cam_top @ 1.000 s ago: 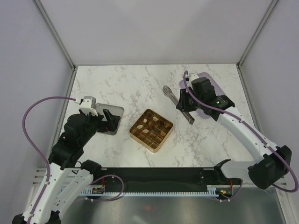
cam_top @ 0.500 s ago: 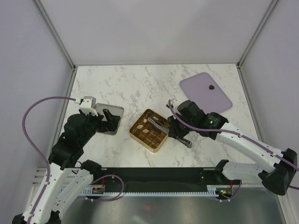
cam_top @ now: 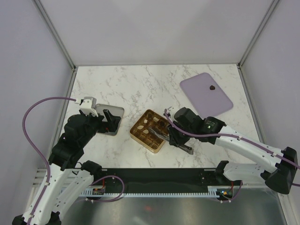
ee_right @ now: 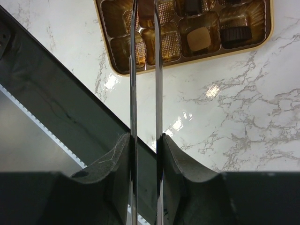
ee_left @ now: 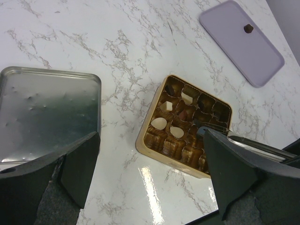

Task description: Pack the chocolate

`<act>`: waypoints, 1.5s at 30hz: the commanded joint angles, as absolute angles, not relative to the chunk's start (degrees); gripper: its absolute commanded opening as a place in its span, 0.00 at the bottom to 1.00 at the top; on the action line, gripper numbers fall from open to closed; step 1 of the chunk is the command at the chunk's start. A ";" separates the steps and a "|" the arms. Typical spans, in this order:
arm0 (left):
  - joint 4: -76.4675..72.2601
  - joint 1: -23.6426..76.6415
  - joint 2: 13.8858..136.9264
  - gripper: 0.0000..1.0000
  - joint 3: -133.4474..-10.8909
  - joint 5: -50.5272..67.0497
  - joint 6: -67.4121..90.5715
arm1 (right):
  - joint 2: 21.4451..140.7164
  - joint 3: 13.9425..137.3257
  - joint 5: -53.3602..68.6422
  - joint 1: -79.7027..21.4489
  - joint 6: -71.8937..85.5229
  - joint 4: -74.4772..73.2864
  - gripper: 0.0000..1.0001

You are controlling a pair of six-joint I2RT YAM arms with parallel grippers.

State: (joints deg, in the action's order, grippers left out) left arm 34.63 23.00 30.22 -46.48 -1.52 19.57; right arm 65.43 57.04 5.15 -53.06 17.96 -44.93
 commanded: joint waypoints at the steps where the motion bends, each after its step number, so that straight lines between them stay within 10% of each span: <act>1: 33.93 23.29 29.88 1.00 -46.14 -2.20 19.25 | 65.39 57.22 3.87 -53.88 18.10 -44.74 0.37; 34: 33.93 23.29 29.53 1.00 -46.23 -1.93 19.16 | 67.06 70.75 -9.48 -53.62 19.95 -44.82 0.44; 45: 33.93 23.29 29.27 1.00 -46.14 -1.41 19.16 | 74.35 75.85 -24.24 -27.89 18.81 -41.84 0.45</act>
State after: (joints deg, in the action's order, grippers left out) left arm 34.63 23.00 29.78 -46.48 -1.43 19.57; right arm 72.95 73.06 -16.67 -33.41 19.18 -44.27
